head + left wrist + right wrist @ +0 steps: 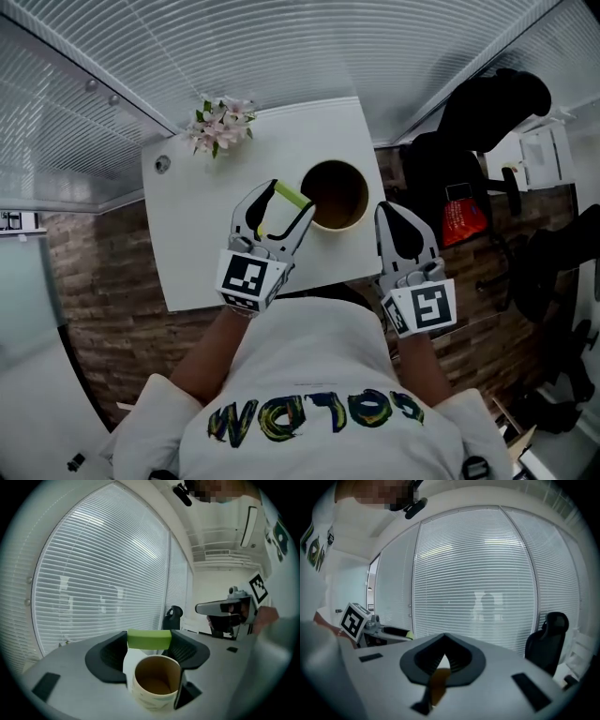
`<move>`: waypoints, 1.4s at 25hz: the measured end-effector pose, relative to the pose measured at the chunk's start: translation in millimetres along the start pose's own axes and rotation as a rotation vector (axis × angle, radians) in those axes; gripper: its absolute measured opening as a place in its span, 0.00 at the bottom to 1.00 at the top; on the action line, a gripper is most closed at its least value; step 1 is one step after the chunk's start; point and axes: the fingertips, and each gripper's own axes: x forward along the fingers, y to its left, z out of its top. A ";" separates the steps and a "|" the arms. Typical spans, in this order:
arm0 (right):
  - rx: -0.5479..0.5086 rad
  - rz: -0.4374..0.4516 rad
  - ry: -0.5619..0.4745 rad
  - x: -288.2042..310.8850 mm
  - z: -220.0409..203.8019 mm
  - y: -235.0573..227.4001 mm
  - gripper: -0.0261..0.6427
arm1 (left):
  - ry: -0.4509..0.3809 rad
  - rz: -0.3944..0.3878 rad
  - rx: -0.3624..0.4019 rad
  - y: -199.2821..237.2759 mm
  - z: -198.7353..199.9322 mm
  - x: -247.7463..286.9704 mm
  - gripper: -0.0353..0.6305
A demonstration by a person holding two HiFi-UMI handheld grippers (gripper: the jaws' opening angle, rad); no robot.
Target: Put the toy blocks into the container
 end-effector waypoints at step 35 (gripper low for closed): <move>0.016 0.018 0.036 11.6 -14.5 -12.2 0.05 | 0.232 -0.168 0.128 -29.3 -91.4 102.1 0.50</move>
